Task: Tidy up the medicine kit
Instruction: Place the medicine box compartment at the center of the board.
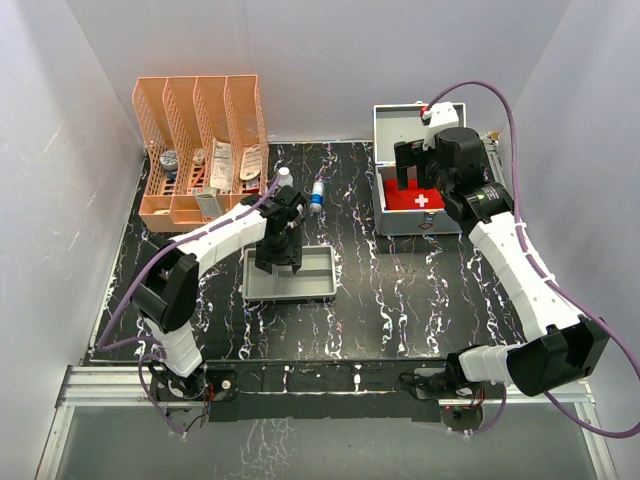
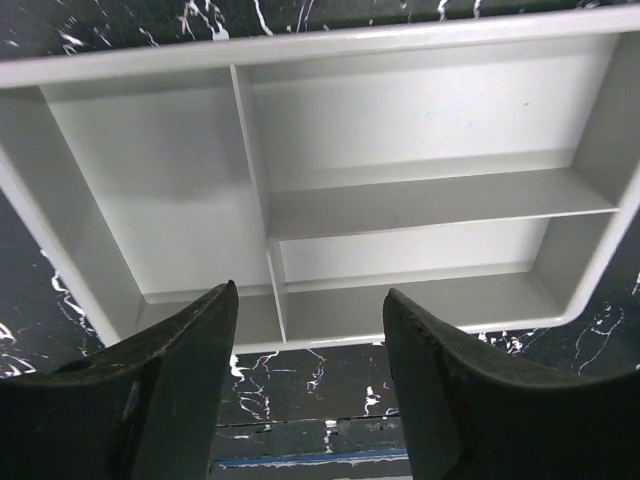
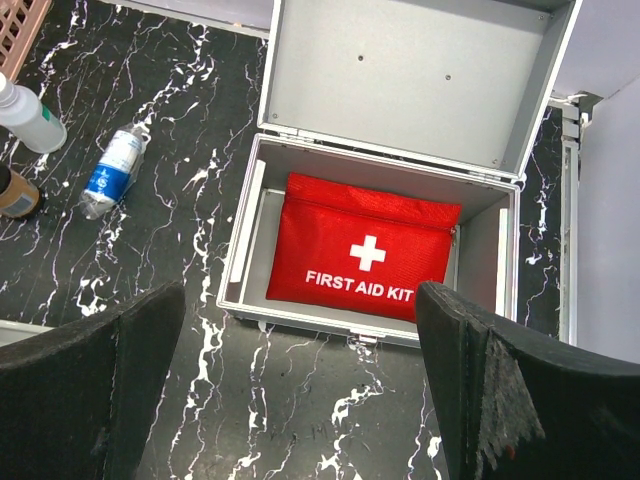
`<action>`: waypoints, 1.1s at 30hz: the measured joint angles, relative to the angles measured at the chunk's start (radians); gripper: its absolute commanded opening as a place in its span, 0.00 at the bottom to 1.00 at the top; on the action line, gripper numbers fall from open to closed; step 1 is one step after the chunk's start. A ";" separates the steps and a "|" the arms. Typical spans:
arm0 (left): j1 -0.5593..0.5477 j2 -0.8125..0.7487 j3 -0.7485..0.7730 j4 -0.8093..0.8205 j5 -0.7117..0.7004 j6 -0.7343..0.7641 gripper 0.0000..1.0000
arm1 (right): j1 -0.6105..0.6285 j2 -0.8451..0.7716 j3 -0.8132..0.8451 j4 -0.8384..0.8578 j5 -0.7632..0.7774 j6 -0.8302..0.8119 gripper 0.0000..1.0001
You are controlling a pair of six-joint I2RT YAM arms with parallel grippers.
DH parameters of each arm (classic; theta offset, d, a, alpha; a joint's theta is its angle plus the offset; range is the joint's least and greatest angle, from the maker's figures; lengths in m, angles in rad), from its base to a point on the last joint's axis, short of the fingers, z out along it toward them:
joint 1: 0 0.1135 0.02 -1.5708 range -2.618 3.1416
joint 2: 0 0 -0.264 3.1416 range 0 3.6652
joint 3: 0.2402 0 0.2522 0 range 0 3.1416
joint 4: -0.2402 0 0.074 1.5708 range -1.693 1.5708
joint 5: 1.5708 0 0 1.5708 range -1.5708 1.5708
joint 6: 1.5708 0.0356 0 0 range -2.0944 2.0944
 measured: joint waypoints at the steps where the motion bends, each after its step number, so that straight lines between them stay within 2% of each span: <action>1: 0.000 -0.010 0.004 -0.001 -0.003 0.010 0.60 | 0.000 0.000 0.000 0.000 0.000 0.000 0.98; 7: -0.001 -0.018 0.119 0.017 -0.077 0.093 0.67 | 0.000 0.000 0.000 0.002 0.000 0.001 0.98; 11: -0.001 -0.017 0.195 0.128 -0.145 0.173 0.86 | 0.000 0.001 0.000 0.018 0.002 0.008 0.98; 14: -0.001 0.002 0.209 0.250 -0.188 0.223 0.94 | -0.005 0.002 0.000 0.036 0.003 0.022 0.98; 22: 0.000 0.132 0.180 0.476 -0.293 0.276 0.98 | -0.015 0.022 0.018 0.040 0.008 0.042 0.98; 33: 0.020 0.146 0.093 0.655 -0.402 0.274 0.97 | -0.019 0.038 0.027 0.040 -0.009 0.060 0.98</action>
